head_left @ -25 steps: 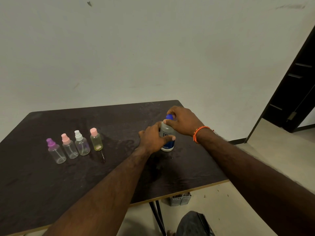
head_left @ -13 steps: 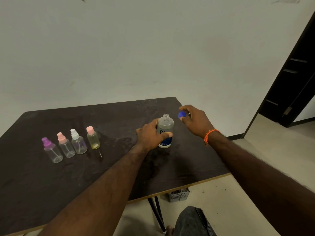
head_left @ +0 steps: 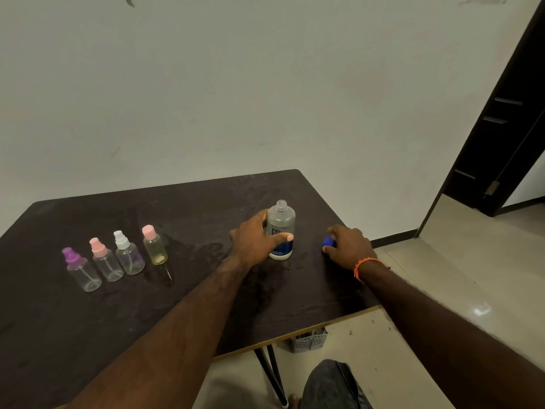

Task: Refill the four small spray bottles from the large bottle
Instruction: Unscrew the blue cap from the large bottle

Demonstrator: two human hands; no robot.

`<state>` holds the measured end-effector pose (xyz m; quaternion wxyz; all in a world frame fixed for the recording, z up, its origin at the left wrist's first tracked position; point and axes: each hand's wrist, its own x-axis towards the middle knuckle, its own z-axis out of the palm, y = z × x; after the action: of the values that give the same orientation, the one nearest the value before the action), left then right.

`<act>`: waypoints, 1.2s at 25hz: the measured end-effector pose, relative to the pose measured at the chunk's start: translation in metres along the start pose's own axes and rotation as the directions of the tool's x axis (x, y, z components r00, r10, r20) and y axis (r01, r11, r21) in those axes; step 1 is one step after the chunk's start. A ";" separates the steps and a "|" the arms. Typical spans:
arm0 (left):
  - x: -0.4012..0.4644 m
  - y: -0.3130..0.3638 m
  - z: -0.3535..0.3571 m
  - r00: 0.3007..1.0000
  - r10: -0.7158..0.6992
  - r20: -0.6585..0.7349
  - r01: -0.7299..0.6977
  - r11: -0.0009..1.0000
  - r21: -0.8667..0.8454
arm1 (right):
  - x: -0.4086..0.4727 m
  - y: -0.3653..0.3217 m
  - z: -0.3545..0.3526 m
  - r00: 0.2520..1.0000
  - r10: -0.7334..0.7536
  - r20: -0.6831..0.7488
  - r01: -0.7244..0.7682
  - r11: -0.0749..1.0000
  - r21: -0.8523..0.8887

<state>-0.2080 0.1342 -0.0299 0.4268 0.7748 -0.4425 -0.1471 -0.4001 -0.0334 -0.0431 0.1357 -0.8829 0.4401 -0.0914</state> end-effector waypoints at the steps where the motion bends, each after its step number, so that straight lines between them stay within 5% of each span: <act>1: 0.002 -0.003 0.000 1.000 0.004 0.017 -0.003 0.999 -0.033 | -0.002 -0.002 -0.004 1.000 -0.021 -0.001 0.021 1.000 -0.012; 9: 0.026 -0.010 0.009 0.999 0.043 0.001 -0.043 0.998 -0.052 | -0.006 -0.053 -0.014 0.946 -0.321 0.038 0.313 0.939 0.146; 23: 0.089 -0.007 0.019 0.990 0.104 0.099 -0.072 0.957 -0.280 | 0.057 -0.065 0.002 0.991 -0.134 -0.026 0.136 0.954 0.266; 27: 0.082 -0.004 0.016 0.993 0.029 0.111 -0.012 0.988 -0.157 | 0.047 -0.067 -0.003 0.994 -0.107 -0.034 0.112 0.963 0.246; 30: 0.065 -0.008 0.001 0.994 -0.107 0.012 0.107 0.994 0.003 | 0.028 -0.064 -0.008 0.983 -0.062 -0.175 0.097 0.975 0.201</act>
<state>-0.1671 0.0833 -0.0272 0.4147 0.7970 -0.4032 -0.1738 -0.3370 -0.0202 -0.0142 0.1864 -0.8698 0.4022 -0.2165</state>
